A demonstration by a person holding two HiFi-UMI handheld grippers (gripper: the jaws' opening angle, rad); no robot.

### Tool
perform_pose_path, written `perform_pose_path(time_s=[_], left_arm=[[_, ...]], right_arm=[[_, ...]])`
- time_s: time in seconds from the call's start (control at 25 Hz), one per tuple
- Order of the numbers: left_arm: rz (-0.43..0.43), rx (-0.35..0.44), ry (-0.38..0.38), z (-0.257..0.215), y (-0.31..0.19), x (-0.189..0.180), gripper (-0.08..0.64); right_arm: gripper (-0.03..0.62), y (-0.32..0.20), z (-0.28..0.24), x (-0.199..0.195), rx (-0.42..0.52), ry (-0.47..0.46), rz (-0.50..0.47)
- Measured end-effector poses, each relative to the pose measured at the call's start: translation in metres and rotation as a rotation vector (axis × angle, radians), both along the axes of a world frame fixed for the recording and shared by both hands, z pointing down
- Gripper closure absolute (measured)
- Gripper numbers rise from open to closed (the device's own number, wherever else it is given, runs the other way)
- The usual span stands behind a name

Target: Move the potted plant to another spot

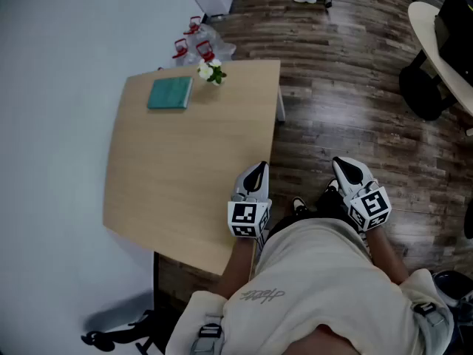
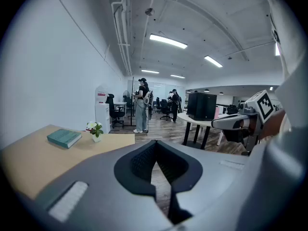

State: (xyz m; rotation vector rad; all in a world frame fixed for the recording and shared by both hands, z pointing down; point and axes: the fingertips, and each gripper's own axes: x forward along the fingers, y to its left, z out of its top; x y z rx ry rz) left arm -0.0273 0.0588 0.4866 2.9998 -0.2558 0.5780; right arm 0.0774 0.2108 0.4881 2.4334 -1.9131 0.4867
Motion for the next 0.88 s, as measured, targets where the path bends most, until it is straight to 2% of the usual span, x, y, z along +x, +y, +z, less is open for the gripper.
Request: perform_pose_path(time_s=[0.24,0.44,0.64,0.88], left_arm=[[0.026,0.052,0.003,-0.008,0.008,0.010,0.543],[0.042,0.032,-0.009,-0.002,0.022,0.016,0.543],[0.050,0.036,-0.006,-0.004,0.021,0.025,0.543],[0.073,0.032,-0.007,-0.005,0.027,0.040,0.543]], right_arm=[[0.591,0.007,-0.002,0.007,0.006,0.010,0.000],[0.591,0.020,0.009,0.010,-0.017,-0.009,0.031],[0.591,0.021,0.002,0.022,-0.007,0.026,0.041],[0.591,0.027,0.002,0.032,-0.005,0.022,0.066]])
